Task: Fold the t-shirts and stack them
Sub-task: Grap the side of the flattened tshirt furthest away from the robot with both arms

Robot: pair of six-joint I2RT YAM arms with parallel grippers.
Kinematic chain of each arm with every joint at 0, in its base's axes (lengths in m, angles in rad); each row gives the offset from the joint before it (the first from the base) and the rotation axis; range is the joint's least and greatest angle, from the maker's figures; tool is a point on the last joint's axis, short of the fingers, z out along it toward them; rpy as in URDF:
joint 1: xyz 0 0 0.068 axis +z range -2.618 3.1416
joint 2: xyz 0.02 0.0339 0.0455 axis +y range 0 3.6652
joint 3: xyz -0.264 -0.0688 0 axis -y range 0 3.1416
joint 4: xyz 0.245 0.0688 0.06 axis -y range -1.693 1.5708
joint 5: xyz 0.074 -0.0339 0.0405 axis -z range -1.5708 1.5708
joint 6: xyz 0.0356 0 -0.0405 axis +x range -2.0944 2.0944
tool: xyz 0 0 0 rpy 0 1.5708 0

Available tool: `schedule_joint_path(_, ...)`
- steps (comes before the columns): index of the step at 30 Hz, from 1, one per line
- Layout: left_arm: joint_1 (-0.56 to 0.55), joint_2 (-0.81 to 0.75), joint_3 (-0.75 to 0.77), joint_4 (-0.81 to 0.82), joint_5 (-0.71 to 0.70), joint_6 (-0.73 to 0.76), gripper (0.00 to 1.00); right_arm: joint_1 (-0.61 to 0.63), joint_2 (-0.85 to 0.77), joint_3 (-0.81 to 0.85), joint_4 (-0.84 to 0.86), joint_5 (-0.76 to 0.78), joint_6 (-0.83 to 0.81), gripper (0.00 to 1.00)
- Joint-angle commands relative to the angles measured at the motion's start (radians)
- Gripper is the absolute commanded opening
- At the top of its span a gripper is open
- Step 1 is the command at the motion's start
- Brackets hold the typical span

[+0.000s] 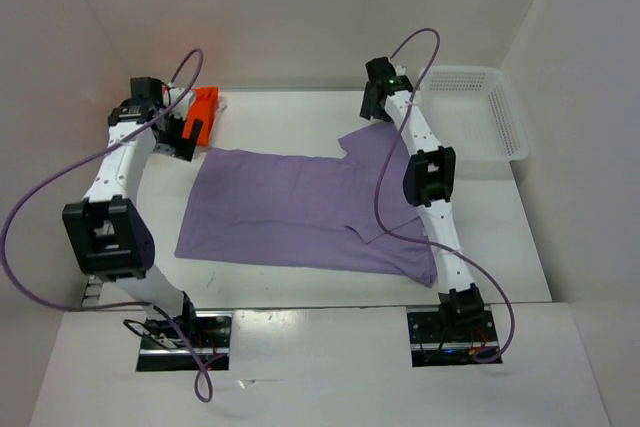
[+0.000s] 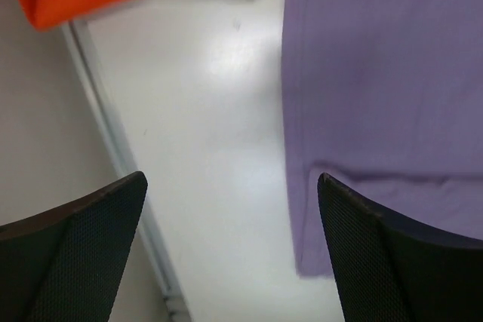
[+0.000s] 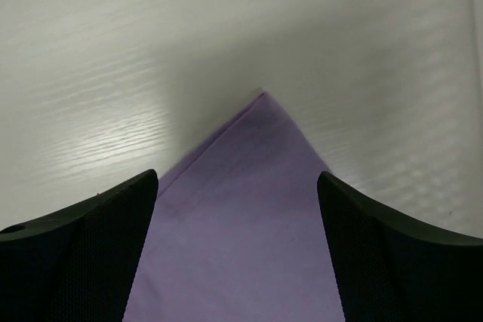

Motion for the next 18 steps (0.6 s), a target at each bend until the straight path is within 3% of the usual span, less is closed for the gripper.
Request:
schedule_joint_path(1, -0.022, 0.203, 0.084, 0.086, 0.112, -0.157, 1.00, -0.008, 0.031, 0.055, 0.029, 0.023, -0.037, 0.90)
schedule_joint_path(3, -0.031, 0.293, 0.150, 0.132, 0.180, -0.197, 1.00, -0.018, 0.046, 0.055, 0.029, 0.032, -0.037, 0.93)
schedule_joint_path(9, -0.122, 0.415, 0.241, 0.213, 0.114, -0.217, 1.00, -0.039, 0.100, 0.034, 0.040, -0.028, -0.055, 0.94)
schedule_joint_path(12, -0.131, 0.448, 0.266, 0.213, 0.105, -0.226, 1.00, -0.039, 0.109, 0.023, 0.040, -0.065, -0.067, 0.61)
schedule_joint_path(13, -0.145, 0.460, 0.276, 0.213, 0.105, -0.226, 1.00, -0.039, 0.109, 0.014, 0.040, -0.074, -0.077, 0.45)
schedule_joint_path(14, -0.158, 0.460, 0.276, 0.213, 0.090, -0.226, 1.00, -0.039, 0.109, 0.014, 0.040, -0.074, -0.077, 0.17)
schedule_joint_path(15, -0.168, 0.460, 0.264, 0.213, 0.077, -0.226, 1.00, -0.039, 0.109, 0.014, 0.040, -0.074, -0.077, 0.04)
schedule_joint_path(18, -0.192, 0.440, 0.217, 0.236, 0.027, -0.215, 1.00, -0.039, 0.097, 0.004, 0.029, -0.074, -0.077, 0.00)
